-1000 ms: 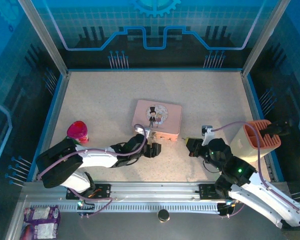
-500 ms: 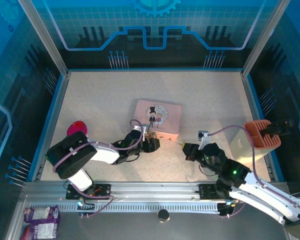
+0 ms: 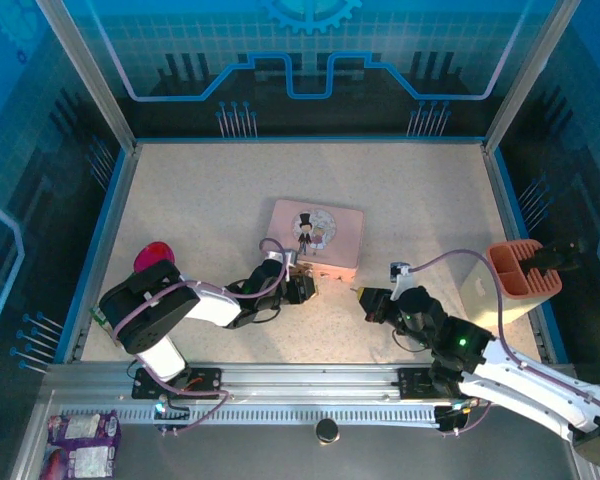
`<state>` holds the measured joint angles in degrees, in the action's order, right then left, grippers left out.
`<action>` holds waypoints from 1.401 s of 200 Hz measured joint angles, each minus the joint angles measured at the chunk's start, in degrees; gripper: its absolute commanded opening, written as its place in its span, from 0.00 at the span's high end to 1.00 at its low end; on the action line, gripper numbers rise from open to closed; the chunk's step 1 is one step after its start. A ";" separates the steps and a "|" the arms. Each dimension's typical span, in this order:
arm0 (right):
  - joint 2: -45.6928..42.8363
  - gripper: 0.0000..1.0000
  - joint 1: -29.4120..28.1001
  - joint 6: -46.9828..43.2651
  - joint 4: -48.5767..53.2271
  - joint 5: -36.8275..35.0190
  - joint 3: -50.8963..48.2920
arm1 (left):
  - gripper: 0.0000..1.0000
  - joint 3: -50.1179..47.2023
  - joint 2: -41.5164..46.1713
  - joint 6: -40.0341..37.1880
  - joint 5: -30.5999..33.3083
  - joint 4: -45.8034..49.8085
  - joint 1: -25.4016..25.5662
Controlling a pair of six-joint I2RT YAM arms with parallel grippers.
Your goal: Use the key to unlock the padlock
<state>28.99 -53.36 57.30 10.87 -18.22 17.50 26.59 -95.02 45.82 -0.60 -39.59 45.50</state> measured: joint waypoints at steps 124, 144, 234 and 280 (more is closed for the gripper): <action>13.44 1.00 -0.15 11.15 -9.33 2.93 -3.21 | 0.95 1.01 2.05 8.70 -2.01 1.81 0.20; 14.51 1.00 1.36 13.81 -12.22 4.81 -4.57 | 0.95 1.01 2.05 10.71 -2.91 0.63 0.20; 22.40 1.00 11.17 28.09 -23.19 16.06 -9.27 | 1.00 0.57 2.01 18.05 -4.24 -3.43 0.20; 25.62 1.00 11.65 33.59 -30.64 18.75 -9.31 | 1.00 0.55 1.75 20.31 -4.83 -5.79 0.31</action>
<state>54.61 -41.71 90.89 -19.77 0.54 8.19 27.14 -93.27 66.13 -5.43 -45.39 45.80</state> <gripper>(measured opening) 0.064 0.051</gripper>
